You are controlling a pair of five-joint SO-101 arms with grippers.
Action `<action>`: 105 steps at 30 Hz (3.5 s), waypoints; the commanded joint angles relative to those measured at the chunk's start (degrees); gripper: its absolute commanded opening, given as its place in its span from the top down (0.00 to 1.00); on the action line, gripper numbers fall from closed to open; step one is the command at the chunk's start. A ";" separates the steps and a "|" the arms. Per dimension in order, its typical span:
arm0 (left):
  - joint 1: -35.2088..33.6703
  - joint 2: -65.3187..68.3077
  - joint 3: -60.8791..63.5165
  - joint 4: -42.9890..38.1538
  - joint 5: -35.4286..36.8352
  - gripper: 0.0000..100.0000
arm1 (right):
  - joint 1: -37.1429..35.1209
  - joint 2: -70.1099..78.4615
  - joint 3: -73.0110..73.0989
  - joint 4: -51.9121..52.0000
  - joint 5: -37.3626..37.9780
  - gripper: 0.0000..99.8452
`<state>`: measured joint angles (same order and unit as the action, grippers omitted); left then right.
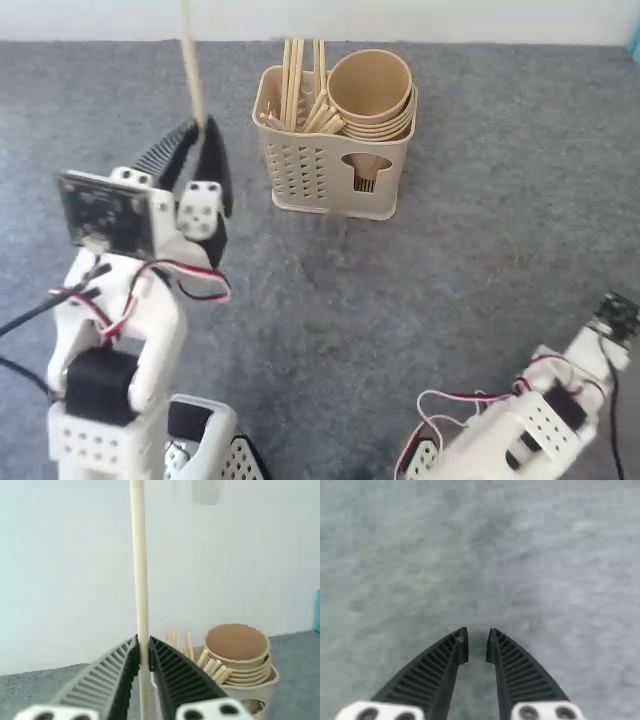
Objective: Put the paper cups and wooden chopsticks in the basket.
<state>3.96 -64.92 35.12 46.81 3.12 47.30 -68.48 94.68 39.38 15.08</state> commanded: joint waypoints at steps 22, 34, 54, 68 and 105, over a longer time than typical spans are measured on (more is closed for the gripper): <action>-6.77 -0.70 17.89 -37.98 5.80 0.99 | -49.45 -7.16 -3.16 8.57 -13.27 0.99; -6.59 14.15 7.25 -35.25 9.23 0.99 | -50.59 -33.45 1.85 20.35 -15.30 0.99; 3.08 46.59 -18.95 -35.52 9.32 0.99 | -60.18 -32.31 1.32 34.24 -17.58 0.99; 3.16 55.56 -16.57 -38.07 8.97 0.99 | -60.09 -32.31 1.32 34.24 -17.67 0.99; -8.44 -0.97 12.35 -17.67 8.88 0.77 | -60.09 -32.31 1.32 34.24 -17.58 0.99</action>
<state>-2.55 -54.64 43.12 28.18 11.74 -12.48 -101.10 95.74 73.23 -2.77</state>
